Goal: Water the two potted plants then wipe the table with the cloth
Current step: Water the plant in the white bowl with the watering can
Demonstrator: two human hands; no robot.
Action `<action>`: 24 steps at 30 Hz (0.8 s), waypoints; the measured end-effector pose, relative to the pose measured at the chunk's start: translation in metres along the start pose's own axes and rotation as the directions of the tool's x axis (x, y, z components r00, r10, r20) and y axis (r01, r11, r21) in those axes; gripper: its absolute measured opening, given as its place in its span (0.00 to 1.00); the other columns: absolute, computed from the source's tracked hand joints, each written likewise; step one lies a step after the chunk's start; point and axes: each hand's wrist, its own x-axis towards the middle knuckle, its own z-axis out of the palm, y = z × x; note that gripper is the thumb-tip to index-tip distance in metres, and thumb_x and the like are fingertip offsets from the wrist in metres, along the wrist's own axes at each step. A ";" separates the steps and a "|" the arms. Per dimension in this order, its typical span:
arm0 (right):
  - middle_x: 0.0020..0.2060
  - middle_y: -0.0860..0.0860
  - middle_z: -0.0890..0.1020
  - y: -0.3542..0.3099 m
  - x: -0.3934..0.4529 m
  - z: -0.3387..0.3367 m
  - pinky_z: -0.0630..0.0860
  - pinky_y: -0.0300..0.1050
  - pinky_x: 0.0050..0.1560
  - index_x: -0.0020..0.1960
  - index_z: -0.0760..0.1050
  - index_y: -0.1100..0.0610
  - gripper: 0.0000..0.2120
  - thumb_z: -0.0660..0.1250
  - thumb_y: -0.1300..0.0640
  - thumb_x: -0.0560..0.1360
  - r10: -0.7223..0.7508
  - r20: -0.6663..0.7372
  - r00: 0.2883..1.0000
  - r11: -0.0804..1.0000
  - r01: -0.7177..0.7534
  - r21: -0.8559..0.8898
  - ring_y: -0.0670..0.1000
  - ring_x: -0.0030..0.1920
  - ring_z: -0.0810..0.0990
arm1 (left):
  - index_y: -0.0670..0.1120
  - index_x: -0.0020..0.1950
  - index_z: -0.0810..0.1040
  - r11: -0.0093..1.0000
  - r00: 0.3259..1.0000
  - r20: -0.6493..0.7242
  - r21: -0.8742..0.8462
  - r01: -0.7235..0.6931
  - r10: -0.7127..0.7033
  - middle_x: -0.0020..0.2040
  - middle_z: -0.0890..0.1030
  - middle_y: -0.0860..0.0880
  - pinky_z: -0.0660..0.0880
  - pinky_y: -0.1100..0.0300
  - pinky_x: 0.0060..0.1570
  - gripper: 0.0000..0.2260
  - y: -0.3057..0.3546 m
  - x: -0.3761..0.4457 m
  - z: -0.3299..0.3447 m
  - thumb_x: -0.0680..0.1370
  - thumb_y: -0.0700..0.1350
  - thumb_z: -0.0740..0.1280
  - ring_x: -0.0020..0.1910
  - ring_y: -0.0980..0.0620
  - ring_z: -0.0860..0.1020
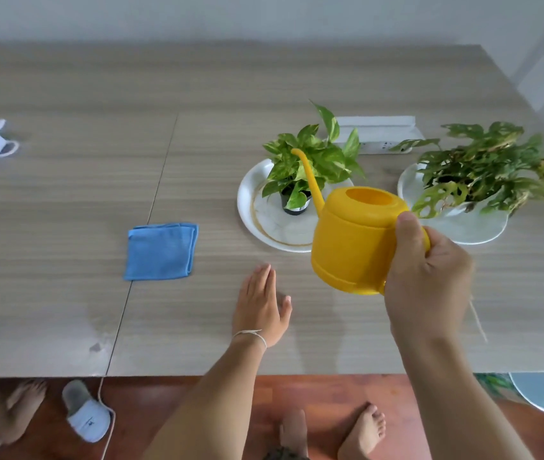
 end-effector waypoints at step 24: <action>0.20 0.47 0.60 -0.051 0.046 -0.010 0.54 0.35 0.19 0.30 0.56 0.52 0.26 0.62 0.43 0.80 -0.071 0.075 0.995 0.990 0.079 -0.114 0.46 0.21 0.59 | 0.42 0.75 0.66 1.000 1.000 0.003 0.002 -0.012 0.012 0.78 0.63 0.45 0.57 0.49 0.77 0.29 -0.003 0.005 0.001 0.78 0.58 0.56 0.78 0.47 0.58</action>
